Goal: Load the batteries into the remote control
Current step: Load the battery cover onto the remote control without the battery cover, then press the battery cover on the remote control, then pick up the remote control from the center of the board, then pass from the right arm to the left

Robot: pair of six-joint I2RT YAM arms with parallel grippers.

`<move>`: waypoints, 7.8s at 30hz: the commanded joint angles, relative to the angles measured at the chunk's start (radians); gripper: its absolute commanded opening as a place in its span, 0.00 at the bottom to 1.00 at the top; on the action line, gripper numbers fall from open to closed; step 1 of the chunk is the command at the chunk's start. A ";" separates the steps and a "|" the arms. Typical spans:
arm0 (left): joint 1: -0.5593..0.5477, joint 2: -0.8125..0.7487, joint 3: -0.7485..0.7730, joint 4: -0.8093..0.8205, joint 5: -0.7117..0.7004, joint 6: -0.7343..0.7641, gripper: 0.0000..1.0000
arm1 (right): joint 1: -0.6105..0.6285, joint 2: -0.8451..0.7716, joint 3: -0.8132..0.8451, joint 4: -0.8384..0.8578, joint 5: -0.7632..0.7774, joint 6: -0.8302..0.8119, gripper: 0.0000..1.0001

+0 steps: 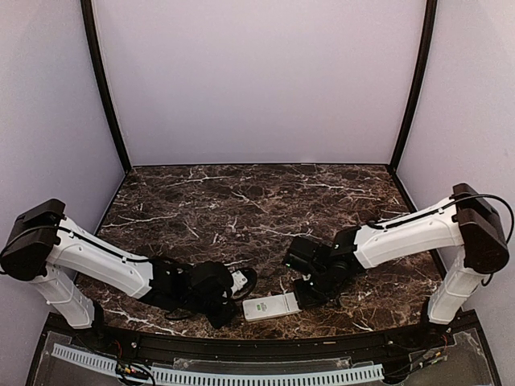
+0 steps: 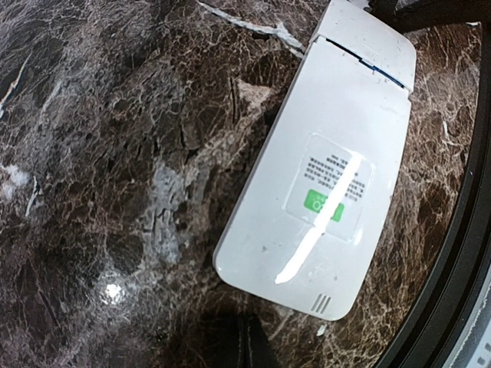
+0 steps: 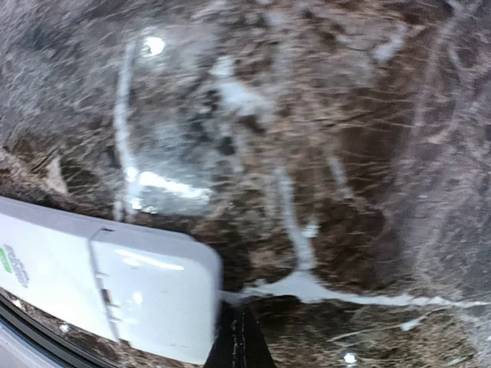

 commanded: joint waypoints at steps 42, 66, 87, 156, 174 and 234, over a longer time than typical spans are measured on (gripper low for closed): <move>-0.055 -0.104 -0.038 -0.154 -0.101 0.004 0.09 | -0.022 -0.053 0.137 -0.075 -0.105 -0.152 0.00; -0.050 -0.014 -0.027 -0.127 -0.071 0.005 0.06 | 0.033 0.134 0.070 -0.128 -0.008 -0.006 0.00; -0.048 -0.056 0.010 -0.142 -0.099 0.051 0.05 | 0.046 0.123 0.138 -0.142 0.012 -0.032 0.00; 0.551 -0.571 -0.037 0.195 0.163 0.139 0.79 | -0.119 -0.088 0.397 0.310 -0.585 -1.023 0.34; 0.434 -0.463 0.183 0.271 0.761 0.242 0.99 | -0.272 -0.315 0.221 0.807 -0.826 -0.742 0.28; 0.399 -0.123 0.405 -0.135 0.205 0.046 0.00 | -0.293 -0.295 0.289 0.408 -0.105 -0.640 0.99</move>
